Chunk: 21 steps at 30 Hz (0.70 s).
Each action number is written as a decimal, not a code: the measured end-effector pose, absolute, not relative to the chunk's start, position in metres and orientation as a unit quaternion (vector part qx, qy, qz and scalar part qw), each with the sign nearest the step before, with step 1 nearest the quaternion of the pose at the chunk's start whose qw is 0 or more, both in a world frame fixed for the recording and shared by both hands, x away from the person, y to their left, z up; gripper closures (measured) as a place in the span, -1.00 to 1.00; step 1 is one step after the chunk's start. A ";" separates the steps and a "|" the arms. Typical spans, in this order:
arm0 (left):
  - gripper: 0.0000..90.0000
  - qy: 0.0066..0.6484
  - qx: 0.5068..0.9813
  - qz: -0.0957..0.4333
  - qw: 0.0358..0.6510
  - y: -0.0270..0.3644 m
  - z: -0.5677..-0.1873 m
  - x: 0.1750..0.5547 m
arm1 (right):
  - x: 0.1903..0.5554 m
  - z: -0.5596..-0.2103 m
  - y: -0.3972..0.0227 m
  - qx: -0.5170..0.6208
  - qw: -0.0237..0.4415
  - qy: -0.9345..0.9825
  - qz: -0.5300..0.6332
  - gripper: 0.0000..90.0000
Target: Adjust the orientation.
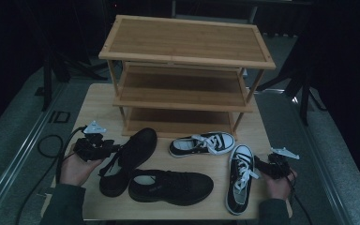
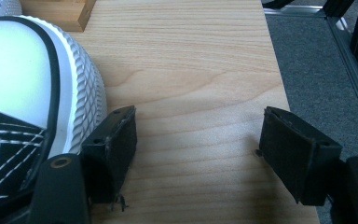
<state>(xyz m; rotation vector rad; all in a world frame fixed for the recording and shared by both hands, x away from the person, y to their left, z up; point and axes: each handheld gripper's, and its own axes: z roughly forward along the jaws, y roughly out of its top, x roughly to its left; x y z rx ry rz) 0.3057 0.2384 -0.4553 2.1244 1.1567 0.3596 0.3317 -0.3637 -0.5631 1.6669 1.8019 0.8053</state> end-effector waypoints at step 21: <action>0.53 0.436 0.842 0.137 0.287 0.223 -0.453 0.284 | 0.332 -0.563 -0.364 0.620 0.276 0.671 0.299 -0.40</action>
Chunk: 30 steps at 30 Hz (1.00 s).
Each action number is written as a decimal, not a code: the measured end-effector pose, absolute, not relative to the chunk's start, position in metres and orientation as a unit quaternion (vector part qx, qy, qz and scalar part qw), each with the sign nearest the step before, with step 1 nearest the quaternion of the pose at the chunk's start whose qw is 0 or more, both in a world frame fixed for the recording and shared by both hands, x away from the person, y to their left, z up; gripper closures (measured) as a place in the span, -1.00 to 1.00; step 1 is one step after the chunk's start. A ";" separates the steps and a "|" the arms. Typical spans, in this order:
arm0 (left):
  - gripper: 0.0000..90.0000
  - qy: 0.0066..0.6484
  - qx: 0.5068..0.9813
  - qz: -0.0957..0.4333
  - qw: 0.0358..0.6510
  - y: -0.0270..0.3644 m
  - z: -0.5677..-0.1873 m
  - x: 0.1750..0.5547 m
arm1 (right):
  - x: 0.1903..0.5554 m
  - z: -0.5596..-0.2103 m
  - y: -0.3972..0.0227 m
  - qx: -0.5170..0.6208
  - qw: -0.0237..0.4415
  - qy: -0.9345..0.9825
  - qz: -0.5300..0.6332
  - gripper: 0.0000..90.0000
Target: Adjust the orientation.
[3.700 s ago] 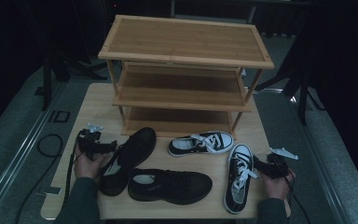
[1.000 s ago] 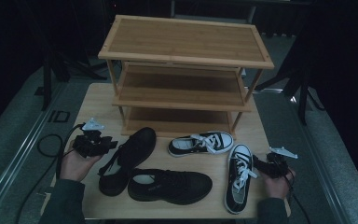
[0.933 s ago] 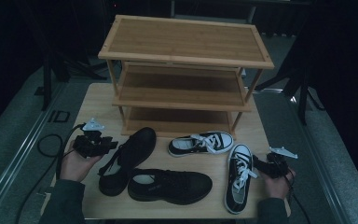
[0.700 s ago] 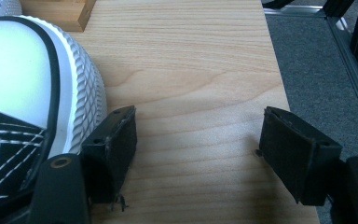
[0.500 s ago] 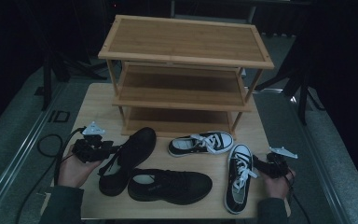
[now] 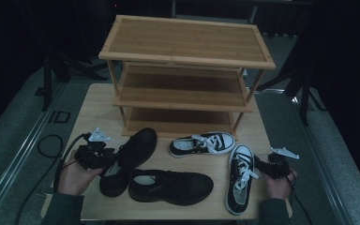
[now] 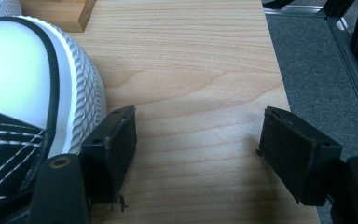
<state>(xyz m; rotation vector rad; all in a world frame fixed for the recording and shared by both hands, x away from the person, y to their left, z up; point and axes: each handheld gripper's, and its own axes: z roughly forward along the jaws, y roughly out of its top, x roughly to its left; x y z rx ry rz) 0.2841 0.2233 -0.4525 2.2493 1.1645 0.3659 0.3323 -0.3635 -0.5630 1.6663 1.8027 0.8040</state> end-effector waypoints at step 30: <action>0.70 0.442 0.861 0.126 0.218 0.203 -0.473 0.315 | 0.333 -0.563 -0.364 0.620 0.276 0.671 0.300 -0.40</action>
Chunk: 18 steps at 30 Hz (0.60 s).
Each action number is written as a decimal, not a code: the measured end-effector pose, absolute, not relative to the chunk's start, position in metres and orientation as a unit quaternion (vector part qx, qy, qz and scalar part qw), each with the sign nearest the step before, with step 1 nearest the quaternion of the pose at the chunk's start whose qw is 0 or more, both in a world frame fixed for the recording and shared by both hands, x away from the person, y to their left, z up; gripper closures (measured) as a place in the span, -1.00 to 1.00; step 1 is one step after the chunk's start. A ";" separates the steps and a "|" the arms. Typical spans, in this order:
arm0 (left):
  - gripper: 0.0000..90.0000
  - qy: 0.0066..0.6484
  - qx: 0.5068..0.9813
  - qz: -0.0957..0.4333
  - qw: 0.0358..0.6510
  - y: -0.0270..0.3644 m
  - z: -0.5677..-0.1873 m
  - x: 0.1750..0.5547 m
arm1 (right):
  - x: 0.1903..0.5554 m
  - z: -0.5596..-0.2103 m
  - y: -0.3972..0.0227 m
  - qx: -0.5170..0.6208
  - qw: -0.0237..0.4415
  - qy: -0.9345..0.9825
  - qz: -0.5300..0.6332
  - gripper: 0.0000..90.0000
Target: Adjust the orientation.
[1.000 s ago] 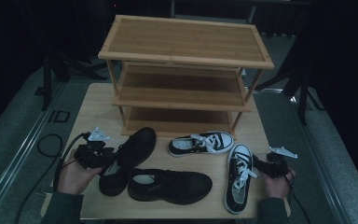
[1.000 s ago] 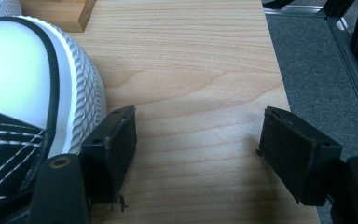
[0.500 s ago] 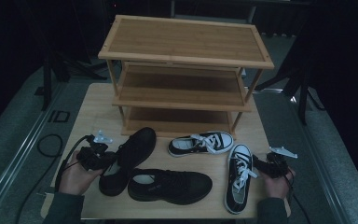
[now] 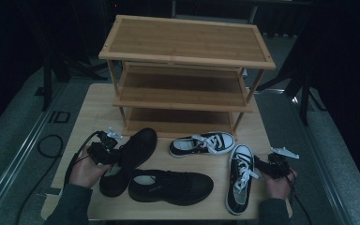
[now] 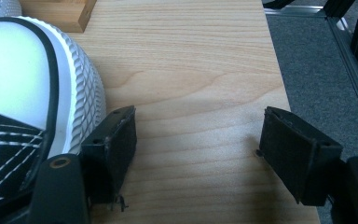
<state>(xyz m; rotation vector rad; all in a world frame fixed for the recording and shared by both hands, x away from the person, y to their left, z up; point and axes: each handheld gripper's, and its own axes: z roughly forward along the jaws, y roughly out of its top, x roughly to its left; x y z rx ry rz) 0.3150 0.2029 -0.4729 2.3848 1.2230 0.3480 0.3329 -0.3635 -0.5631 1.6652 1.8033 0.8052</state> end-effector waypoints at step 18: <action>0.93 0.462 0.848 0.118 0.232 0.206 -0.478 0.322 | 0.333 -0.563 -0.363 0.620 0.275 0.671 0.300 -0.40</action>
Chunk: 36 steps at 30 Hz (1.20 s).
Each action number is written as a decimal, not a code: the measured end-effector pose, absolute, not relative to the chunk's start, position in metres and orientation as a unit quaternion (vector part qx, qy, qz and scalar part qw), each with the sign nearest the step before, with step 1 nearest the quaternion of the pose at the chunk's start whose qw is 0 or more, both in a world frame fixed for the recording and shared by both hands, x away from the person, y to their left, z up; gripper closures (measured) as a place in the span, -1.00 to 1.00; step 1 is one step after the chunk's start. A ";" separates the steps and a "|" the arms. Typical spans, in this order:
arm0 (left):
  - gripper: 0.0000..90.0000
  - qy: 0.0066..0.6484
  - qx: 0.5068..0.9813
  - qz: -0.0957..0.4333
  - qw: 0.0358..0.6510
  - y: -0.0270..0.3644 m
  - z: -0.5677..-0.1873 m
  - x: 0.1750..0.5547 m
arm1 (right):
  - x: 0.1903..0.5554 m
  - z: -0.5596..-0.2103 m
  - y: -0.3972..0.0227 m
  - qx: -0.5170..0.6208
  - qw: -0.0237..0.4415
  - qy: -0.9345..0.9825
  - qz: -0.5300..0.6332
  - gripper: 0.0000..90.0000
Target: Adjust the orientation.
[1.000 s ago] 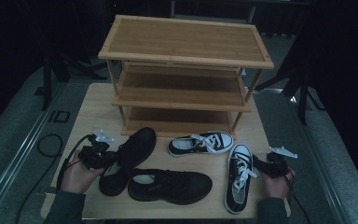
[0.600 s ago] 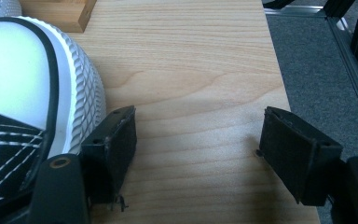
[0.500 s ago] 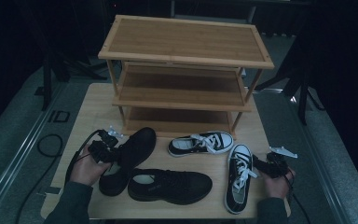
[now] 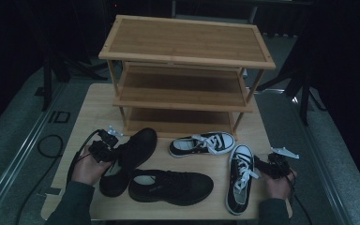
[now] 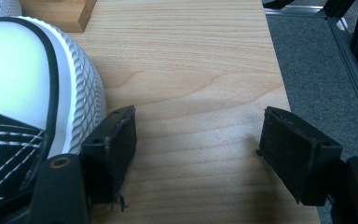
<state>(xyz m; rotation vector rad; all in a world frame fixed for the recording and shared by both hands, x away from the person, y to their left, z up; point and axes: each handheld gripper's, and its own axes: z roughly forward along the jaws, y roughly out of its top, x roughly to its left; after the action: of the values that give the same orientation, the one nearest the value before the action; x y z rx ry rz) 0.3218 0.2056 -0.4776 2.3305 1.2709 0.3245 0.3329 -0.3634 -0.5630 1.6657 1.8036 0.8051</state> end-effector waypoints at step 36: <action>0.94 0.496 0.804 0.132 0.300 0.203 -0.461 0.337 | 0.333 -0.563 -0.364 0.620 0.275 0.671 0.300 -0.40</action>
<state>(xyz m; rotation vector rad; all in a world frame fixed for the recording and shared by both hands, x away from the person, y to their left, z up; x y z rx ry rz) 0.3374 0.2035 -0.4607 2.1344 1.3157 0.3496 0.3331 -0.3636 -0.5630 1.6653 1.8046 0.8060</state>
